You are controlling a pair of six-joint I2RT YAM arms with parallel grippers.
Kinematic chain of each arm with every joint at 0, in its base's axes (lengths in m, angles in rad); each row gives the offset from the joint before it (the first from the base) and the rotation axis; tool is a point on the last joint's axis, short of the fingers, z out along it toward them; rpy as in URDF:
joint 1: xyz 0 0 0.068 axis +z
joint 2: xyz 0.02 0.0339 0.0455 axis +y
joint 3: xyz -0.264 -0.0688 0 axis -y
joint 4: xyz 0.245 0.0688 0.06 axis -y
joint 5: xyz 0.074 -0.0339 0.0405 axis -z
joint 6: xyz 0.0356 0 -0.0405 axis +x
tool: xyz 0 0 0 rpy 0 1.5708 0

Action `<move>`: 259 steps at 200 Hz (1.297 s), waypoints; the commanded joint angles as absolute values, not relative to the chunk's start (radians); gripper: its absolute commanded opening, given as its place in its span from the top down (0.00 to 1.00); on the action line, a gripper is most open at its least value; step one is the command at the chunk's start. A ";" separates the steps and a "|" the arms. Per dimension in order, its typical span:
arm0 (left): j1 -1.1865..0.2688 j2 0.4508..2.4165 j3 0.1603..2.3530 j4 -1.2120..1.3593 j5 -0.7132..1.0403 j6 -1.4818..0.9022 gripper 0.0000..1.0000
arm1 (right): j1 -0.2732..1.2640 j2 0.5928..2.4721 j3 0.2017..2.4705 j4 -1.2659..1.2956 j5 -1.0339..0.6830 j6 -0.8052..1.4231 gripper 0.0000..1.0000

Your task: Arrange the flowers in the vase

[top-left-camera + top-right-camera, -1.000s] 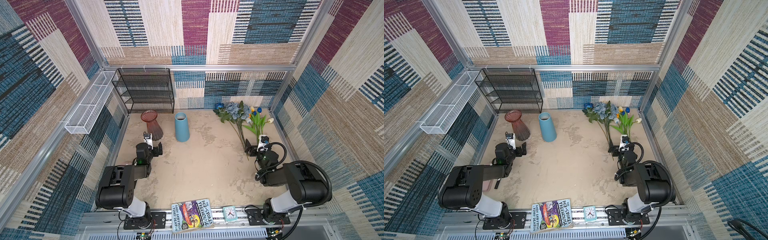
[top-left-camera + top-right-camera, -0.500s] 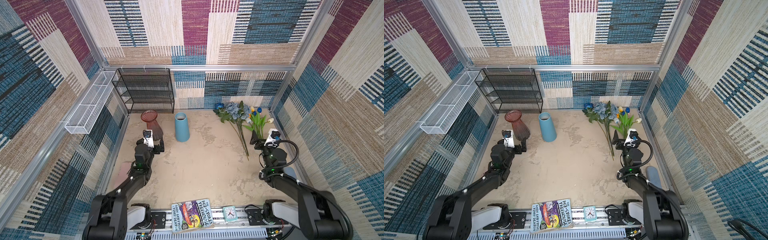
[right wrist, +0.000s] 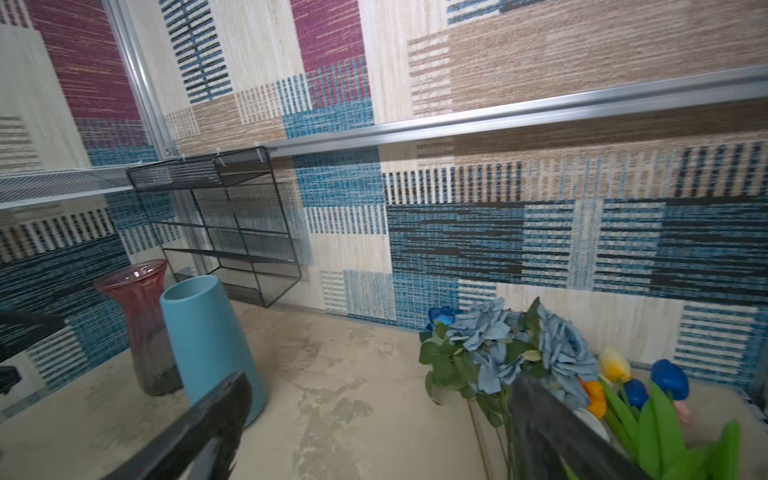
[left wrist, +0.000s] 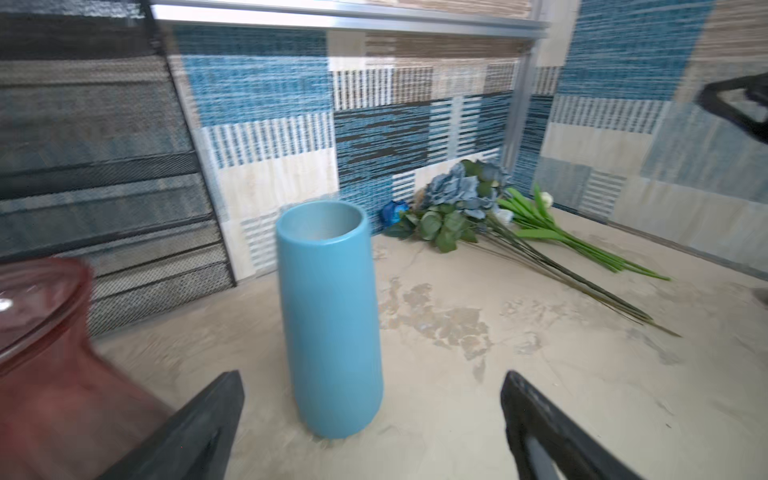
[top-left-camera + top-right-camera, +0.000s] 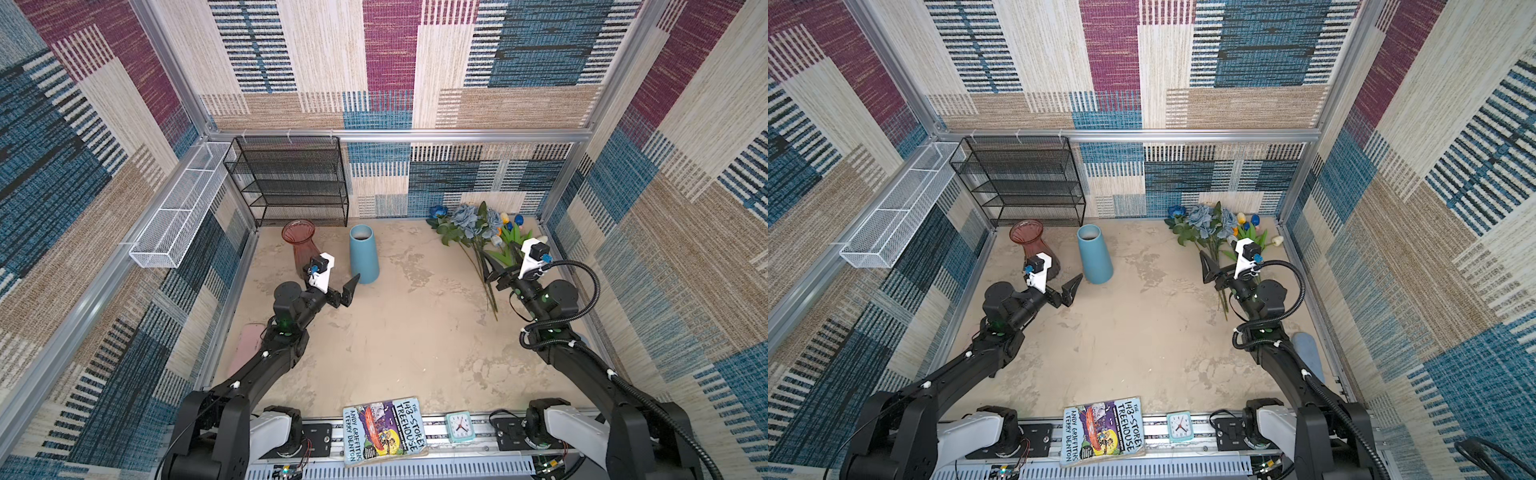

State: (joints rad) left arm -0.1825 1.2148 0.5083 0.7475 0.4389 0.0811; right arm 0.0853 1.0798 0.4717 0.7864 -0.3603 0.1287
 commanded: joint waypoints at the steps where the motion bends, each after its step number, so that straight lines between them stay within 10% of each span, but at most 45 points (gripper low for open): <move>1: -0.190 1.293 0.564 0.798 0.503 0.145 0.01 | 0.106 1.082 0.468 0.794 -0.405 0.113 0.00; 199: -0.199 1.911 1.000 0.967 0.482 0.041 0.00 | 0.131 1.026 0.403 0.901 -0.413 0.156 0.00; 259: -0.215 1.939 1.037 0.940 0.507 0.052 0.24 | 0.131 1.040 0.471 0.779 -0.258 0.200 0.00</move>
